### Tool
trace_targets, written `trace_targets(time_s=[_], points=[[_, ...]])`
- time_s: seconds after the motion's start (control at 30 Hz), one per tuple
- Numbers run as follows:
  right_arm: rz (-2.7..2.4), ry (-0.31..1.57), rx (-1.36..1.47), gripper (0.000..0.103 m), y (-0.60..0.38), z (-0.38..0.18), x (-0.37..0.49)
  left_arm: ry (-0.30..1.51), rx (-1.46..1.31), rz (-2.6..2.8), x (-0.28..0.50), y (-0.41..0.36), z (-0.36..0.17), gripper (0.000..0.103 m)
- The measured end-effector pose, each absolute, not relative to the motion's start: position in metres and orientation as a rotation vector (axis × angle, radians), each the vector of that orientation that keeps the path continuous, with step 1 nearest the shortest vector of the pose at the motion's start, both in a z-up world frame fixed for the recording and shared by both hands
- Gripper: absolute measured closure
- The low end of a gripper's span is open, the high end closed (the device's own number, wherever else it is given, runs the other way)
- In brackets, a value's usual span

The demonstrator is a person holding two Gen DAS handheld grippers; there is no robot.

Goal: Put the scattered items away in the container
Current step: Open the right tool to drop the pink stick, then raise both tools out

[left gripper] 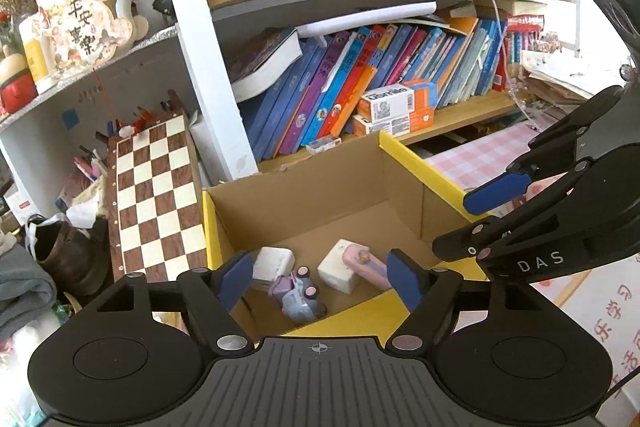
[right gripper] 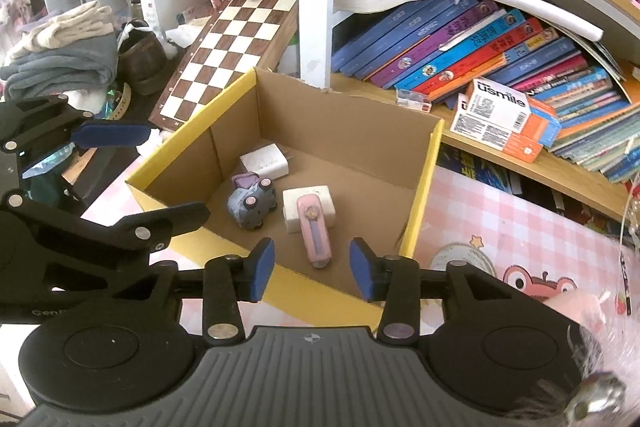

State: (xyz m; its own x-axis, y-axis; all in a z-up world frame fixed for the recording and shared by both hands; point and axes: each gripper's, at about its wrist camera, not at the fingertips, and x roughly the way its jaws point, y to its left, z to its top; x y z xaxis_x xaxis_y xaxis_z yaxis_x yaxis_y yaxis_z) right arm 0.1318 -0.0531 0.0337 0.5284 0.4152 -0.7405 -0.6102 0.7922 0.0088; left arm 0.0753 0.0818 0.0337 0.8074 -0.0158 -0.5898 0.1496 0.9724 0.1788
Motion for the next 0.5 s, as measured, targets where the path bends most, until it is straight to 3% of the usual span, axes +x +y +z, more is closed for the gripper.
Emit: trace_targets(time_s=[0.5], points=[[0.575,0.799,-0.207,0.035,-0.082,0.035,0.105,0.633,0.21,-0.066,0.053,0.071,0.04,0.015]])
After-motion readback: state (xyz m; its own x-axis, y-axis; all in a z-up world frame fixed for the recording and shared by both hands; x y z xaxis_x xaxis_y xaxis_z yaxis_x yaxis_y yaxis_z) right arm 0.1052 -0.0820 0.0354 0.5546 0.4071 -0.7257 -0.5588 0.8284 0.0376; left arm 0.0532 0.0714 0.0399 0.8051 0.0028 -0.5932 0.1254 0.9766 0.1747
